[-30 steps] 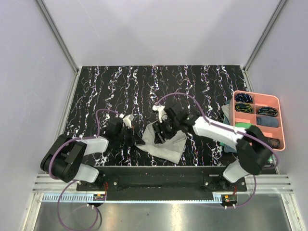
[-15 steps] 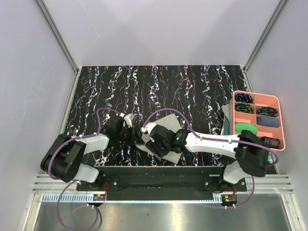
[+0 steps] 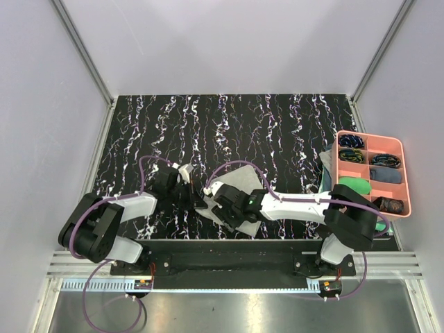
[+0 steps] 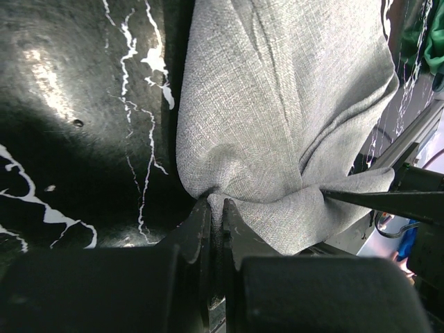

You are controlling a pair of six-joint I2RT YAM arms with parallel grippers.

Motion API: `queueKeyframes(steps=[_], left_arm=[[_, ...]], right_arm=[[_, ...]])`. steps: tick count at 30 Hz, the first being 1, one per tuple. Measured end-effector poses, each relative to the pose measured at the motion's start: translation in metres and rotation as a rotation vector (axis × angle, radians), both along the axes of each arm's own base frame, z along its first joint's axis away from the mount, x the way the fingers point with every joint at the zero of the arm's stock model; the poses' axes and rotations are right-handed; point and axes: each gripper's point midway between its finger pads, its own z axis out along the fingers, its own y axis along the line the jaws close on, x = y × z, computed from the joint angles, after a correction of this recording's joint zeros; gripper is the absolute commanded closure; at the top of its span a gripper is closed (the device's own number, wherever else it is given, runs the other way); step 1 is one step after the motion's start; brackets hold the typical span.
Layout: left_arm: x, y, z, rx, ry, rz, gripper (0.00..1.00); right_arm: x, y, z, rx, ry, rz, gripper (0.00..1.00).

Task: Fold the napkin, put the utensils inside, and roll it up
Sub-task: Roll the napkin with the utensil

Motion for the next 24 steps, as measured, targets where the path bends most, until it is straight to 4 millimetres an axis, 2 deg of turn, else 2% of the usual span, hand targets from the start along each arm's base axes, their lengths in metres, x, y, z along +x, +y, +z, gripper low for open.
queueKeyframes(steps=[6,8,11,12,15,16,19,24], left_arm=[[0.000,0.001,0.001,0.005,0.001,0.003,1.00],[0.001,0.001,0.001,0.007,0.001,0.005,0.99],[0.002,0.002,0.001,0.010,-0.005,0.009,0.84],[0.002,0.002,0.001,0.012,-0.006,0.011,0.69],[0.003,0.004,0.003,0.016,-0.010,0.019,0.47],[0.004,0.005,0.004,0.018,-0.019,0.020,0.37],[0.009,0.009,0.013,0.020,-0.057,0.039,0.26],[0.016,0.016,0.031,0.029,-0.133,0.068,0.19]], right_arm=[[0.004,0.002,-0.003,-0.002,-0.007,-0.015,0.55],[0.007,0.005,-0.008,-0.003,-0.010,-0.023,0.62],[0.007,0.008,-0.016,-0.011,0.001,-0.026,0.70],[0.007,0.009,-0.016,-0.010,0.005,-0.027,0.71],[0.007,0.011,-0.015,0.014,0.036,-0.032,0.75],[0.008,0.012,-0.015,0.027,0.048,-0.035,0.75],[0.010,0.015,-0.013,0.106,0.113,-0.040,0.76],[0.012,0.013,-0.009,0.250,0.261,-0.036,0.77]])
